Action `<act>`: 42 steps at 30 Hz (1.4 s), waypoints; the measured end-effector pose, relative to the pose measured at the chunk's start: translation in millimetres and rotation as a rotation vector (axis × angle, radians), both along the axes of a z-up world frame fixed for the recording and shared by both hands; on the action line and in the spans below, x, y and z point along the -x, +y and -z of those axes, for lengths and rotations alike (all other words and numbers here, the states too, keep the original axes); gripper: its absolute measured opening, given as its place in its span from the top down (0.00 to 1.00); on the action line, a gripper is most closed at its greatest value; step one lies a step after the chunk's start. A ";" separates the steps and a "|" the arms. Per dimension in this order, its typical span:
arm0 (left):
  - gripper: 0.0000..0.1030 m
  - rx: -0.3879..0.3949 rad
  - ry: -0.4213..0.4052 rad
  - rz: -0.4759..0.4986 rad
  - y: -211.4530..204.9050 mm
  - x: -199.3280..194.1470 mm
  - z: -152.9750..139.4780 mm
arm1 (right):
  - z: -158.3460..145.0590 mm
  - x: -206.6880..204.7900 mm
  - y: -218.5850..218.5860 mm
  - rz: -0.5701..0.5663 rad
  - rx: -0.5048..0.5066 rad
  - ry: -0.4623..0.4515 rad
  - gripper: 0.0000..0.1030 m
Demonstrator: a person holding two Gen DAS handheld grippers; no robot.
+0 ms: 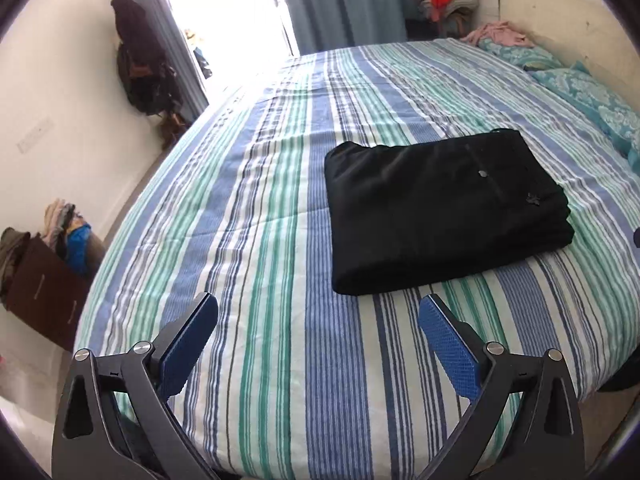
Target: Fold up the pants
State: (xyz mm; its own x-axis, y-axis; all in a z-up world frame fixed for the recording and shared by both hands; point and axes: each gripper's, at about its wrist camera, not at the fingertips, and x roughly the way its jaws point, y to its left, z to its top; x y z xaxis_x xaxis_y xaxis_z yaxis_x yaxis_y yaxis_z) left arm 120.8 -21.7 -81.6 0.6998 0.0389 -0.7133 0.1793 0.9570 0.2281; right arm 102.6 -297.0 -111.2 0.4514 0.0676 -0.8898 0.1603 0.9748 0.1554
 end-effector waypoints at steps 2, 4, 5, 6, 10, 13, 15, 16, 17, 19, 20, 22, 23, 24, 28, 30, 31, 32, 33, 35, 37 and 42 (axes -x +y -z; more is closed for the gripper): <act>0.02 0.014 -0.039 -0.033 -2.6 4.9 -8.7 | -6.4 9.6 12.4 0.073 0.063 -0.063 0.00; 0.02 0.084 -0.055 -0.044 -0.6 8.8 -24.4 | -20.6 24.5 28.7 0.097 0.067 -0.143 0.00; 0.02 0.121 -0.034 -0.021 -0.6 9.6 -32.9 | -28.0 30.7 38.8 0.091 0.077 -0.173 0.00; 0.02 0.153 -0.009 0.013 -2.2 11.0 -41.8 | -35.4 36.0 48.7 0.082 0.099 -0.199 0.00; 0.02 0.149 0.041 0.025 -8.6 21.2 -69.9 | -64.4 50.9 84.1 0.029 0.124 -0.229 0.00; 0.02 0.165 0.085 0.024 -7.4 43.6 -72.0 | -79.1 62.4 99.4 0.020 0.111 -0.232 0.00; 0.02 0.160 0.098 0.007 -6.1 62.9 -65.5 | -84.2 72.7 108.1 0.021 0.084 -0.229 0.00; 0.02 0.165 0.111 0.003 -5.2 70.1 -61.8 | -85.8 76.6 111.8 0.019 0.076 -0.227 0.00; 0.02 0.177 0.124 -0.001 -4.2 77.2 -59.2 | -87.1 80.8 116.1 0.012 0.078 -0.224 0.00; 0.02 0.202 0.144 -0.004 -2.9 87.6 -56.7 | -89.3 85.2 121.6 -0.001 0.098 -0.214 0.00; 0.02 0.201 0.150 -0.003 -4.4 91.7 -56.5 | -90.6 89.1 125.0 -0.004 0.105 -0.211 0.00; 0.02 0.169 0.142 0.008 -11.0 97.1 -59.4 | -95.1 93.9 125.9 -0.006 0.111 -0.207 0.00; 0.02 0.153 0.131 0.015 -14.1 99.2 -62.0 | -98.2 97.3 126.3 -0.004 0.120 -0.214 0.00; 0.02 0.142 0.121 0.018 -16.1 100.7 -65.0 | -101.2 100.5 127.3 -0.002 0.133 -0.223 0.00; 0.02 0.161 0.137 0.033 -18.1 100.6 -72.7 | -109.9 105.8 128.0 0.011 0.179 -0.250 0.00; 0.02 0.168 0.146 0.040 -18.5 99.8 -75.2 | -110.5 104.2 125.3 0.022 0.171 -0.249 0.00; 0.02 0.165 0.147 0.042 -18.9 100.4 -76.6 | -110.8 103.3 124.5 0.026 0.170 -0.247 0.00; 0.02 0.161 0.142 0.040 -18.8 101.3 -78.6 | -111.1 102.5 124.2 0.027 0.169 -0.246 0.00; 0.02 0.156 0.134 0.035 -18.4 102.5 -80.2 | -111.7 102.0 124.6 0.027 0.170 -0.245 0.00; 0.02 0.137 0.117 0.027 -17.5 104.3 -83.0 | -112.4 101.3 127.0 0.021 0.175 -0.245 0.00; 0.02 0.120 0.104 0.015 -16.5 104.9 -84.2 | -112.5 100.9 129.3 0.018 0.181 -0.245 0.00; 0.02 0.122 0.113 -0.004 -12.2 102.2 -81.4 | -112.8 100.6 130.6 0.023 0.202 -0.244 0.00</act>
